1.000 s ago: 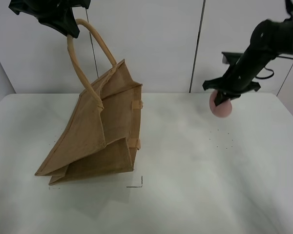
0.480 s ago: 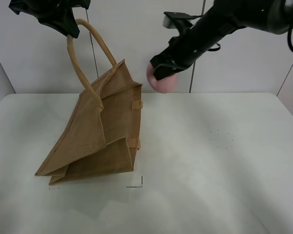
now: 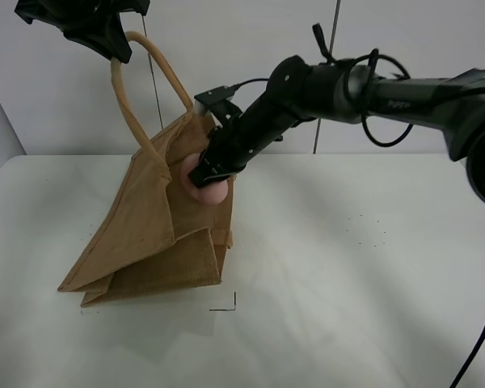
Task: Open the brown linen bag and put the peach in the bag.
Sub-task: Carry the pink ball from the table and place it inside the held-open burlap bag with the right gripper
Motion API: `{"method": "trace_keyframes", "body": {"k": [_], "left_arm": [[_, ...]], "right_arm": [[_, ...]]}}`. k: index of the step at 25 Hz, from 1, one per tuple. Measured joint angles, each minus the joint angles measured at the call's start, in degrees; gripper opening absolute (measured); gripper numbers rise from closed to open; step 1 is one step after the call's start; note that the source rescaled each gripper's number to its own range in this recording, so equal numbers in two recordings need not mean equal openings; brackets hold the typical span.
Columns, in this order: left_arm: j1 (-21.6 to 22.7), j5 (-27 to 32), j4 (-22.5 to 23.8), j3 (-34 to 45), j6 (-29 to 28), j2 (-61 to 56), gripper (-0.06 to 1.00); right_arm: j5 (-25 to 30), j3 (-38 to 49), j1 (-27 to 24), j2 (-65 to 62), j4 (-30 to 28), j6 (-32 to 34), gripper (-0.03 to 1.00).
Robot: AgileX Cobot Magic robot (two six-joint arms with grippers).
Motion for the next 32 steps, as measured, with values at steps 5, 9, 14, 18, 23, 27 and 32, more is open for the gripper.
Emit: {"method": "trace_keyframes", "body": {"k": [5,9,14,18,23,27,32], "left_arm": [[0.00,0.00,0.00,0.00,0.00,0.00,0.00],[0.00,0.00,0.00,0.00,0.00,0.00,0.00],[0.00,0.00,0.00,0.00,0.00,0.00,0.00],[0.00,0.00,0.00,0.00,0.00,0.00,0.00],[0.00,0.00,0.00,0.00,0.00,0.00,0.00],[0.00,0.00,0.00,0.00,0.00,0.00,0.00],[0.00,0.00,0.00,0.00,0.00,0.00,0.00]], "right_arm": [[-0.42,0.00,0.00,5.23,14.90,-14.85,0.00],[-3.25,0.00,0.00,8.07,24.66,-24.83,0.00],[-10.35,0.00,0.00,10.62,31.38,-30.02,0.00],[-12.25,0.00,0.00,11.70,35.80,-34.59,0.00],[-14.33,0.00,1.83,11.82,37.22,-40.61,0.00],[-17.11,0.00,2.85,13.13,37.77,-41.97,0.00],[-17.16,0.00,2.80,14.60,38.23,-41.97,0.26]]}}
